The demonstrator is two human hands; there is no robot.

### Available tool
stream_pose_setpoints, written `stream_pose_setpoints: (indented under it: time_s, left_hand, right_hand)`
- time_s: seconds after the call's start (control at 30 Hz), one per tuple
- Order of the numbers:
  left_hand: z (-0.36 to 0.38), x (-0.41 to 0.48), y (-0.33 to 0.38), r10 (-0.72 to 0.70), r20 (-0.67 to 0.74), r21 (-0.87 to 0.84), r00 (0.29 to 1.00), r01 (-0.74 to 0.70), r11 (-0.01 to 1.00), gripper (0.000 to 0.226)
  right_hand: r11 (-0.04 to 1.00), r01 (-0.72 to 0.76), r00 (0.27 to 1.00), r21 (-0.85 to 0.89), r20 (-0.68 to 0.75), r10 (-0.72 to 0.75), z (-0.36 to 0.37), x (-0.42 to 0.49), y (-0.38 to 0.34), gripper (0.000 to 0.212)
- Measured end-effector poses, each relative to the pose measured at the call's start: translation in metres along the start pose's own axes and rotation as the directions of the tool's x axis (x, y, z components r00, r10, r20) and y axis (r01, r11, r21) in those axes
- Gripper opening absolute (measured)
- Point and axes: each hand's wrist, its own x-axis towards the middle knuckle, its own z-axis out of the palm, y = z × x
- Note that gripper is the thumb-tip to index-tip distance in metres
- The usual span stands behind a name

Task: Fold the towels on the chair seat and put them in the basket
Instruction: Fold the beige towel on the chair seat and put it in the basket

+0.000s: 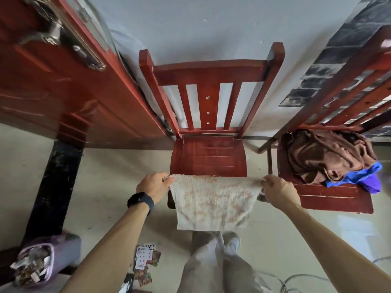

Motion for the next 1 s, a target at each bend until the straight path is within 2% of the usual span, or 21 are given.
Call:
stream_pose_setpoints:
  time_s: [0.1, 0.2, 0.4, 0.47, 0.53, 0.63, 0.73, 0.83, 0.93, 1.0]
  left_hand:
    - [0.018, 0.06, 0.001, -0.052, 0.028, -0.051, 0.998, 0.053, 0.997, 0.039]
    - [0.034, 0.116, 0.001, -0.076, 0.003, -0.112, 0.997, 0.076, 0.991, 0.036]
    - [0.06, 0.207, 0.007, -0.143, -0.038, -0.261, 0.989, 0.129, 0.957, 0.038]
    - [0.068, 0.226, 0.012, -0.144, -0.048, -0.306, 0.988, 0.123, 0.944, 0.028]
    - [0.078, 0.236, 0.015, -0.157, -0.073, -0.359, 0.985, 0.121, 0.926, 0.028]
    - [0.102, 0.224, 0.0, -0.184, -0.016, -0.313, 0.983, 0.17, 0.935, 0.036]
    - [0.142, 0.179, -0.031, -0.255, 0.141, -0.191, 0.957, 0.279, 0.941, 0.028]
    - [0.177, 0.128, -0.054, -0.364, 0.294, -0.111, 0.884, 0.41, 0.905, 0.025]
    - [0.202, 0.102, -0.068, -0.422, 0.377, -0.106, 0.825, 0.491, 0.865, 0.038]
    - [0.214, 0.098, -0.072, -0.422, 0.364, -0.131, 0.831, 0.494, 0.86, 0.041]
  right_hand:
    - [0.991, -0.074, 0.997, 0.112, 0.027, 0.071, 0.029, 0.064, -0.005, 0.035]
    - [0.988, -0.066, 0.998, 0.14, -0.013, 0.069, 0.049, 0.114, -0.024, 0.018]
    - [0.967, -0.081, 0.989, 0.244, -0.102, 0.108, 0.073, 0.189, -0.05, 0.024]
    - [0.956, -0.08, 0.993, 0.281, -0.066, 0.102, 0.076, 0.203, -0.056, 0.032]
    - [0.958, -0.072, 0.997, 0.276, 0.01, 0.073, 0.08, 0.208, -0.056, 0.053]
    - [0.978, -0.144, 0.981, 0.153, 0.149, 0.121, 0.107, 0.192, -0.033, 0.068]
    - [0.942, -0.327, 0.931, 0.081, 0.199, 0.306, 0.151, 0.144, 0.007, 0.057]
    - [0.885, -0.462, 0.867, 0.058, 0.239, 0.437, 0.188, 0.099, 0.04, 0.043]
    - [0.878, -0.475, 0.862, 0.06, 0.231, 0.45, 0.212, 0.08, 0.055, 0.044]
    - [0.892, -0.437, 0.894, 0.116, 0.164, 0.417, 0.224, 0.079, 0.058, 0.043]
